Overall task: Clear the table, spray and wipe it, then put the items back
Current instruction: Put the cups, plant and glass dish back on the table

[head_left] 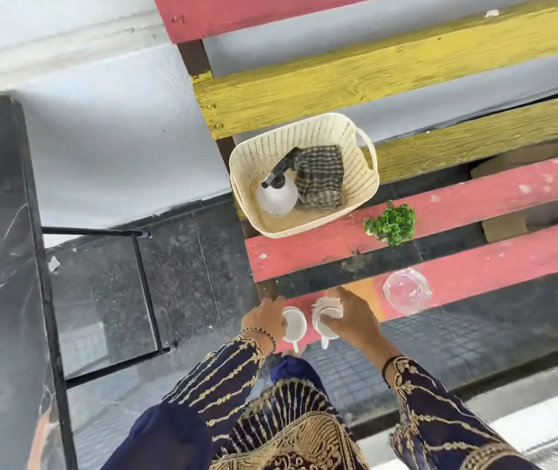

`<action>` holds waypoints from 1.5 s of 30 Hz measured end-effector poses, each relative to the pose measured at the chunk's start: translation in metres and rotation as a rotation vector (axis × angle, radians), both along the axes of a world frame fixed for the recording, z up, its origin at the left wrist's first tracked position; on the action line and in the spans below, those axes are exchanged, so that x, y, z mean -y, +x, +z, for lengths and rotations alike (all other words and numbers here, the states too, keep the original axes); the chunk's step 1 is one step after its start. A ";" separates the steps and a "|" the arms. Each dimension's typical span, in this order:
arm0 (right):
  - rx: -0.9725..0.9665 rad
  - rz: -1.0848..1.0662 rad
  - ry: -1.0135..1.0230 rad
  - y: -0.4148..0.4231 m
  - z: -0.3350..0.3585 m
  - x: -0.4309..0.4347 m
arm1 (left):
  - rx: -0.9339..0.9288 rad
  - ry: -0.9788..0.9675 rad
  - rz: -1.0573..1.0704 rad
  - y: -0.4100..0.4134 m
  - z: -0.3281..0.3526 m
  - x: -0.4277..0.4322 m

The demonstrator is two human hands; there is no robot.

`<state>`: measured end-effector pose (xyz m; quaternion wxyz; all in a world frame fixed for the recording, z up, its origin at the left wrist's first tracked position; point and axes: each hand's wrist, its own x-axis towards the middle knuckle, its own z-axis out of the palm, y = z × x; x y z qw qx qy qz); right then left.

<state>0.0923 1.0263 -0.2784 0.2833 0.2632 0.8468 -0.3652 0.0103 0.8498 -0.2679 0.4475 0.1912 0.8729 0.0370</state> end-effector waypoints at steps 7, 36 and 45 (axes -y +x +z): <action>0.035 0.137 0.015 0.026 -0.028 0.013 | 0.014 -0.072 -0.018 0.015 -0.021 -0.010; -0.594 0.374 0.032 -0.096 0.195 0.200 | -0.377 0.183 0.423 -0.065 0.215 0.232; -0.536 0.426 0.029 -0.104 0.224 0.398 | -0.392 0.212 0.560 -0.062 0.247 0.432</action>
